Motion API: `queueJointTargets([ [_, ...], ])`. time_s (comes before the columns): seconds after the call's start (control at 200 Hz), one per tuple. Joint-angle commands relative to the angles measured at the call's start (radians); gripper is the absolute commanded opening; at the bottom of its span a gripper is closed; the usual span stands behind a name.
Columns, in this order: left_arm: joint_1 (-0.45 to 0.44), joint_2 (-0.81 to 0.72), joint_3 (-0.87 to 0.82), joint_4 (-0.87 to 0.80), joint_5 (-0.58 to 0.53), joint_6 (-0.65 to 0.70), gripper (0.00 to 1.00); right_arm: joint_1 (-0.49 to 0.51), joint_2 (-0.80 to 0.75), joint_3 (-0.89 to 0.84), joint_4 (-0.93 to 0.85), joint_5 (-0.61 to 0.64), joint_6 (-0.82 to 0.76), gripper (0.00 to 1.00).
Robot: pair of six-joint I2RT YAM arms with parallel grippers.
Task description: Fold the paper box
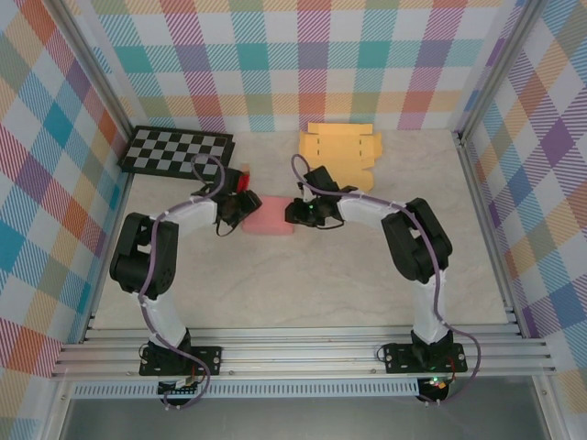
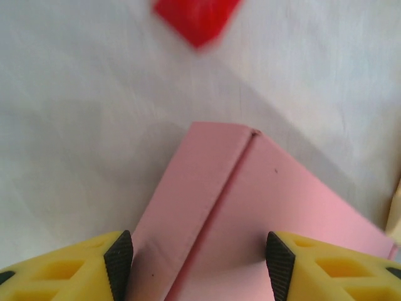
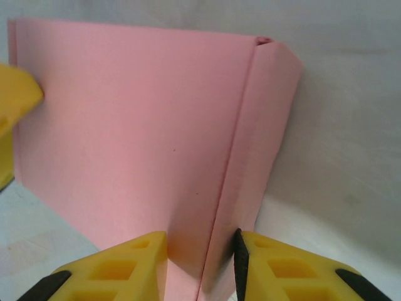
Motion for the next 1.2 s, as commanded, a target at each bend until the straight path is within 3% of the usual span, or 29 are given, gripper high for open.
queueJointTargets([
  [0.0,0.042,0.048,0.079,-0.116,0.059,0.102,0.6,0.052,0.088,0.117,0.02,-0.083,0.065,0.34],
  [0.22,0.103,0.091,0.059,-0.134,0.089,0.099,0.6,0.072,0.205,0.29,-0.033,-0.081,0.084,0.35],
  [0.34,0.104,0.088,0.061,-0.145,0.066,0.099,0.72,0.071,0.202,0.295,-0.057,-0.057,0.068,0.42],
  [0.47,0.14,0.058,0.104,-0.182,0.022,0.1,0.81,0.062,0.142,0.238,-0.052,-0.042,0.054,0.48],
  [0.625,0.171,-0.032,0.208,-0.272,-0.046,0.126,0.86,0.021,0.008,0.134,-0.048,-0.023,0.014,0.52],
  [0.735,0.172,-0.111,0.264,-0.345,-0.112,0.163,0.9,-0.024,-0.074,0.124,-0.154,0.043,-0.104,0.56],
  [0.815,0.171,-0.175,0.247,-0.355,-0.1,0.167,0.9,-0.066,-0.08,0.163,-0.258,0.124,-0.211,0.58],
  [1.01,0.077,-0.312,0.107,-0.255,0.006,0.127,0.89,-0.214,0.095,0.362,-0.392,0.267,-0.343,0.57],
  [1.195,-0.032,-0.331,0.069,-0.224,0.024,0.135,0.89,-0.257,0.334,0.652,-0.561,0.402,-0.418,0.55],
])
